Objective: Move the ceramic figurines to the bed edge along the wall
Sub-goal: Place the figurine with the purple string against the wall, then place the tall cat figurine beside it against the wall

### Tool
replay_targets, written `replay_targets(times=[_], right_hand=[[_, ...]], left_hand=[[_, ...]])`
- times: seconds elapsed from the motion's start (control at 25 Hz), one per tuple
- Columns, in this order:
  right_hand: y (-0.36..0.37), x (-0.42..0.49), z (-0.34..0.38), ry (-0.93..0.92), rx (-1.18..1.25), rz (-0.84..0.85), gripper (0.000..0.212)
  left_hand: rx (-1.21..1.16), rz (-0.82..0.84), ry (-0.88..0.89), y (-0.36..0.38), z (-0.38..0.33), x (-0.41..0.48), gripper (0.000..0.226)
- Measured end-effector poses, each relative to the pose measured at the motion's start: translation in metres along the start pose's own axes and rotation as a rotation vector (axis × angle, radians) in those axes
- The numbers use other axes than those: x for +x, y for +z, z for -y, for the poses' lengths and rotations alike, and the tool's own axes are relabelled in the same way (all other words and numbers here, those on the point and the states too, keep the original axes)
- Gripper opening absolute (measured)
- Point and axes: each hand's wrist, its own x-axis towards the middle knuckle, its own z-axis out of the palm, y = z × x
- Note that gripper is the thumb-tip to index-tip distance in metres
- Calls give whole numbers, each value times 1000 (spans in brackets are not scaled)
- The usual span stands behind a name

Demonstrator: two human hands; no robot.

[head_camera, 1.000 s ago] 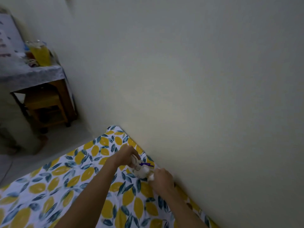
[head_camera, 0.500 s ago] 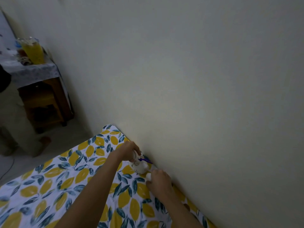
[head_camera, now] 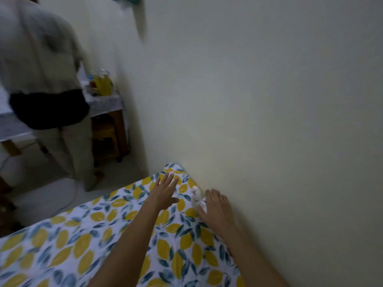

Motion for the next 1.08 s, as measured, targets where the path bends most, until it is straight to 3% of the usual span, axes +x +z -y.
replay_targets(times=[0.24, 0.52, 0.76, 0.92, 1.08], right_hand=[[-51, -27, 118, -248, 22, 201, 84], [-57, -94, 309, -615, 0, 303, 91], [-37, -160, 432, -909, -63, 386, 92], [-3, -197, 481, -1009, -48, 450, 93], [36, -222, 509, -997, 41, 513, 89]], left_hand=[[-80, -83, -359, -8, 100, -183, 78], [-79, -150, -644, -20, 176, -399, 78], [-150, -163, -917, 14, 206, -550, 90], [-272, -148, -979, 60, 217, -608, 102], [-529, -162, -929, 111, 241, -621, 109]])
